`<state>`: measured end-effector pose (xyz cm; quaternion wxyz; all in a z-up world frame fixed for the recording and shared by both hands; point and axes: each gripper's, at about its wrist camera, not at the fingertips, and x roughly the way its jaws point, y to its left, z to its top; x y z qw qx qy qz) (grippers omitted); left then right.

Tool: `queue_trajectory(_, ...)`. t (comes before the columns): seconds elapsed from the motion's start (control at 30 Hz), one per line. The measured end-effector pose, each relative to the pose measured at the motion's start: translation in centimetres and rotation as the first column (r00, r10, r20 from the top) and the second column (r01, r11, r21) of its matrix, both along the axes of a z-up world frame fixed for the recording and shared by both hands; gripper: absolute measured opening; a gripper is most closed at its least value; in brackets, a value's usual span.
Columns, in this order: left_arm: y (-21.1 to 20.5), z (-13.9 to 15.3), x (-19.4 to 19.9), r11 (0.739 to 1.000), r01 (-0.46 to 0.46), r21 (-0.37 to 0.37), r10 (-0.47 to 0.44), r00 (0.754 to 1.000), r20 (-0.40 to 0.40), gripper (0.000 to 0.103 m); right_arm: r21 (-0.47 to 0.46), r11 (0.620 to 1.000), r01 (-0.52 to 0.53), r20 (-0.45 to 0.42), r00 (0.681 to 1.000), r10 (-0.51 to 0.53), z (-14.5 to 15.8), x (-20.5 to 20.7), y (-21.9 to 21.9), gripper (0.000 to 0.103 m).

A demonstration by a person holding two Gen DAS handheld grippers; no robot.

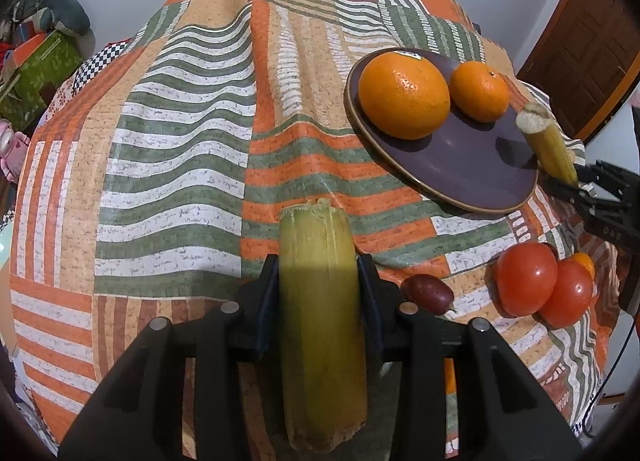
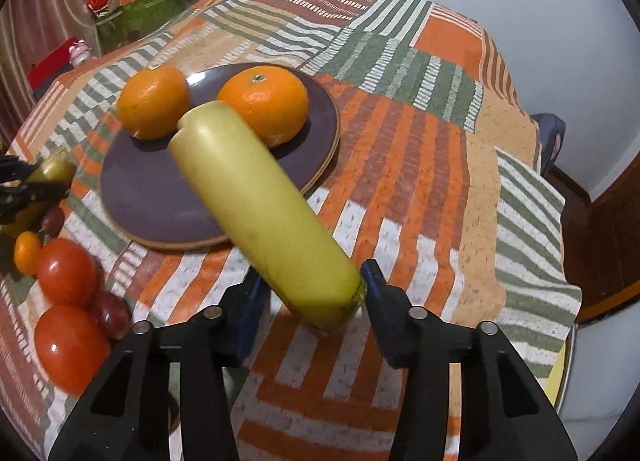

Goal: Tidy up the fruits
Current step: 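Lift and carry the corn cob and yellow squash toward the purple plate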

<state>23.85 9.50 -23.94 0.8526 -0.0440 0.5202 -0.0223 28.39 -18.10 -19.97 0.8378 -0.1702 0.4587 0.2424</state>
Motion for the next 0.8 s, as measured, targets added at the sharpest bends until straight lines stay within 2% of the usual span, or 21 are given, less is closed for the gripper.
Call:
queue_trajectory(0.2, 0.1, 0.5, -0.6, 1.0, 0.007, -0.012, -0.007, 1.0, 0.015, 0.038, 0.039, 0.999, 0.021, -0.077, 0.997, -0.018, 0.0, -2.4, -2.1, 0.037)
queue_trajectory(0.37, -0.3, 0.9, -1.0, 1.0, 0.016, -0.015, -0.016, 1.0, 0.023, 0.037, 0.058, 0.998, -0.024, -0.145, 0.989, 0.032, 0.6, -3.8, -2.4, 0.039)
queue_trajectory(0.5, -0.6, 1.7, -1.4, 0.999, 0.02, -0.025, -0.019, 0.999, 0.045, 0.037, 0.058, 0.997, -0.055, -0.107, 0.992, 0.061, 1.0, -3.6, -1.3, 0.041)
queue_trajectory(0.67, -1.0, 3.1, -1.9, 0.999, 0.033, -0.017, -0.032, 0.996, 0.078, 0.037, 0.054, 0.997, -0.05, -0.112, 0.992, 0.055, -0.1, -1.9, 0.5, 0.043)
queue_trajectory(0.8, -1.4, 4.2, -2.4, 0.999, 0.041, -0.005, -0.04, 0.993, 0.11, 0.037, 0.103, 0.994, -0.027, -0.106, 0.994, 0.038, -0.3, -1.5, 0.3, 0.041)
